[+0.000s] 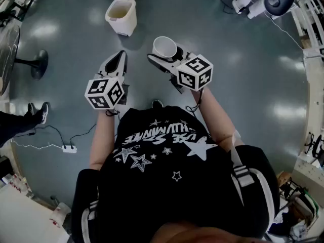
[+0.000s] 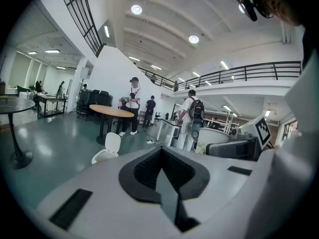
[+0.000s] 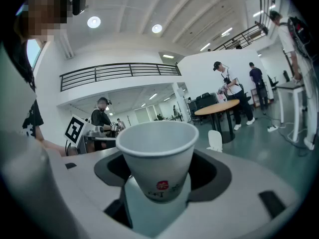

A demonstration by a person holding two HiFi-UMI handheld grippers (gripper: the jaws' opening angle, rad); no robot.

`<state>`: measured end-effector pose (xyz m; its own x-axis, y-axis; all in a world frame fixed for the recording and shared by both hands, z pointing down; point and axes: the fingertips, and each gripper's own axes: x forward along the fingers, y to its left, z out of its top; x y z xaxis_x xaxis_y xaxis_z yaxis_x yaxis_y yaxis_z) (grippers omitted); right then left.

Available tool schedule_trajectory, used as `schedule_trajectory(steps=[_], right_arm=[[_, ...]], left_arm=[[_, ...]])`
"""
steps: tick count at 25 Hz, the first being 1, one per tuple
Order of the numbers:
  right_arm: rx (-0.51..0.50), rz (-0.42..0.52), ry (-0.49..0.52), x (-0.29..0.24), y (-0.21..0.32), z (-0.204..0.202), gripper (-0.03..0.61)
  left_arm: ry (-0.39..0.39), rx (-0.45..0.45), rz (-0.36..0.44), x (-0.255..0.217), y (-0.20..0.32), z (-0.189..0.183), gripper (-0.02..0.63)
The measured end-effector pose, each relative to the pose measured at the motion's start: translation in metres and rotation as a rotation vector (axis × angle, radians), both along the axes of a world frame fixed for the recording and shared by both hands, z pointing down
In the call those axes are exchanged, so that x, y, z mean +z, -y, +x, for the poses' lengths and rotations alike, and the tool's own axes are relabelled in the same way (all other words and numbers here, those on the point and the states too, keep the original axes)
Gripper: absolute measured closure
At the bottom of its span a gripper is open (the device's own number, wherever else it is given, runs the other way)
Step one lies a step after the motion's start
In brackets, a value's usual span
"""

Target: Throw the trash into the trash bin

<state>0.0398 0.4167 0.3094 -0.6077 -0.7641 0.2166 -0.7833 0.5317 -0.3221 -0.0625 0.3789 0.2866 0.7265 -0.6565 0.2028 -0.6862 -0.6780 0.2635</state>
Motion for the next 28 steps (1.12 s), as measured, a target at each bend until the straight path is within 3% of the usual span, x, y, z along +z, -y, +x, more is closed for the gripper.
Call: schedule_trajectory(steps=[8,14,28], right_arm=[[-0.011,-0.009,0.027,0.001,0.0,0.027,0.255],[-0.021,-0.027,0.036,0.008,0.012,0.018,0.255],[0.031,-0.079,0.028,0.02,0.11,0.04,0.255]], left_arm=[[0.008,-0.028,0.021,-0.009,0.009,0.017,0.603],[0.021,-0.039,0.007,-0.005,0.018,0.003,0.603],[-0.019,-0.044,-0.046,0.007,0.132,0.016,0.603]])
